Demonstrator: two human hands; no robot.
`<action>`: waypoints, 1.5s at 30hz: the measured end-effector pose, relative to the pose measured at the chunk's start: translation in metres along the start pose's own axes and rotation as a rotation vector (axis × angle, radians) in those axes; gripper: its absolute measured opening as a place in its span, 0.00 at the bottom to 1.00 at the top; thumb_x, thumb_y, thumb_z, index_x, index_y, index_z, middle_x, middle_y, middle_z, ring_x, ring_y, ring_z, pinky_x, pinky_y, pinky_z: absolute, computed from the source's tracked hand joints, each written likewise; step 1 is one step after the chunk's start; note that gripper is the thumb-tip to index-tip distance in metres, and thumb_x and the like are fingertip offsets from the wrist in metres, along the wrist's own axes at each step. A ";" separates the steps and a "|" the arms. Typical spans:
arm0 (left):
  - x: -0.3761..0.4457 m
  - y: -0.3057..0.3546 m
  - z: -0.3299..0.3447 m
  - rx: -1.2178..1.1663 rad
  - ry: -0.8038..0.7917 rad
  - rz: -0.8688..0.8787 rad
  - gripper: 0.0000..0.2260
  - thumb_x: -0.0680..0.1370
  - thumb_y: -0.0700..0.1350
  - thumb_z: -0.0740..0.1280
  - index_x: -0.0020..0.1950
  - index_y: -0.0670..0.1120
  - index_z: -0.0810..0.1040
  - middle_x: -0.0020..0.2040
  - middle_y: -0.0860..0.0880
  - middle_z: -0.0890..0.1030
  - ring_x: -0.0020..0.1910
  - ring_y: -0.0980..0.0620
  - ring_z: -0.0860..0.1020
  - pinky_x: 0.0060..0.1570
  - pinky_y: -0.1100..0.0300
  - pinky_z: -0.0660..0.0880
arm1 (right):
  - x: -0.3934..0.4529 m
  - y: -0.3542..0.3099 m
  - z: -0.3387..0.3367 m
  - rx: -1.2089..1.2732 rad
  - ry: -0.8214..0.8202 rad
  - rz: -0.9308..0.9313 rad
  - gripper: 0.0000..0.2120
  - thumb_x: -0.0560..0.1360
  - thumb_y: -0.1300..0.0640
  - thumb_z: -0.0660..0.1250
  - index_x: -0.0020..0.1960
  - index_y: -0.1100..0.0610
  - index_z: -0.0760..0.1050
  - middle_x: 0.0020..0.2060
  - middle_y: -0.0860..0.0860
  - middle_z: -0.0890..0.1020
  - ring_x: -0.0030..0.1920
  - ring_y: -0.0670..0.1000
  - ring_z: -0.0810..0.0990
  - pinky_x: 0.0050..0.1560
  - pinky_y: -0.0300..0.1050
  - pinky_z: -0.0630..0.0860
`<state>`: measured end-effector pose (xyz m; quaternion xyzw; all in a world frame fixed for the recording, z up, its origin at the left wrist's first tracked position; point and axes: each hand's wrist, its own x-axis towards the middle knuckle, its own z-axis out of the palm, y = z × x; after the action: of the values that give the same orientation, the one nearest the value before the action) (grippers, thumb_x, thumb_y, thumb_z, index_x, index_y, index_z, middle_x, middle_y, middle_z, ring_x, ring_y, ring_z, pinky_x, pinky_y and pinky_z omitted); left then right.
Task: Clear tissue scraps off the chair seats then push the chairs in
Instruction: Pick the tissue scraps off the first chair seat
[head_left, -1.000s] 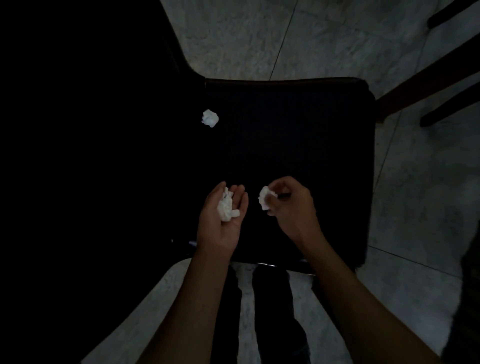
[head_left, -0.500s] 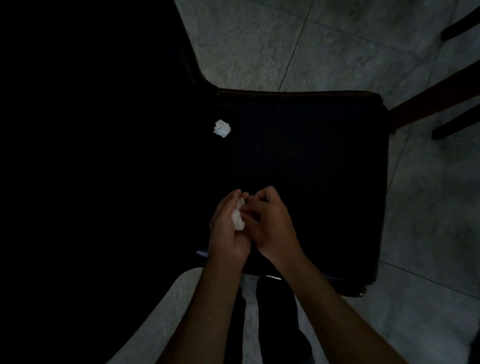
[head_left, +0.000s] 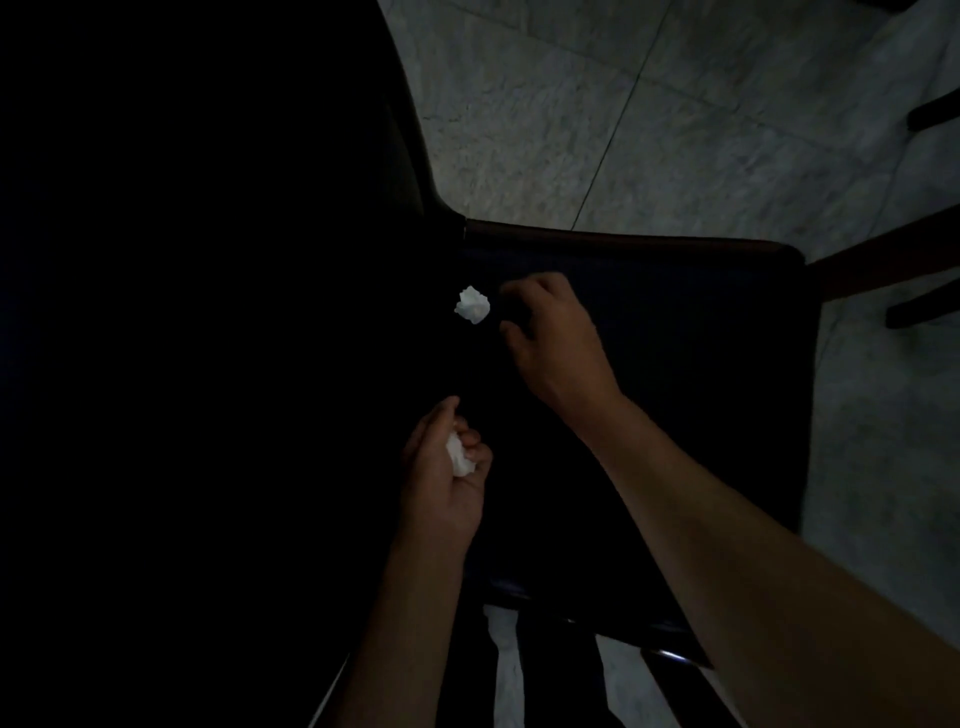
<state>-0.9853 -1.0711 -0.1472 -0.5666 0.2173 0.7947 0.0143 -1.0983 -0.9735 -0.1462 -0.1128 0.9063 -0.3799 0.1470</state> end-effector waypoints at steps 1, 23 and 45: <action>0.001 0.002 0.001 -0.004 0.000 -0.005 0.04 0.81 0.40 0.64 0.48 0.43 0.77 0.34 0.52 0.69 0.27 0.59 0.67 0.23 0.69 0.65 | 0.011 -0.002 0.003 -0.021 -0.025 -0.020 0.17 0.76 0.61 0.66 0.65 0.58 0.75 0.61 0.55 0.74 0.56 0.56 0.78 0.54 0.49 0.76; -0.002 0.003 0.001 -0.204 -0.136 -0.017 0.13 0.81 0.40 0.61 0.45 0.39 0.84 0.51 0.39 0.84 0.51 0.42 0.84 0.43 0.55 0.83 | -0.045 -0.012 0.008 0.467 -0.006 0.363 0.06 0.76 0.58 0.71 0.52 0.58 0.78 0.48 0.52 0.82 0.47 0.48 0.82 0.46 0.43 0.80; -0.018 -0.020 -0.005 0.317 -0.033 0.151 0.05 0.79 0.41 0.67 0.49 0.45 0.83 0.43 0.48 0.84 0.41 0.53 0.83 0.37 0.61 0.78 | -0.127 -0.004 0.009 0.409 -0.083 0.229 0.09 0.76 0.59 0.71 0.55 0.51 0.83 0.60 0.46 0.74 0.59 0.41 0.74 0.57 0.34 0.73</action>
<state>-0.9689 -1.0507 -0.1392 -0.5261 0.3817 0.7585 0.0472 -0.9765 -0.9419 -0.1264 0.0073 0.8106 -0.5313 0.2462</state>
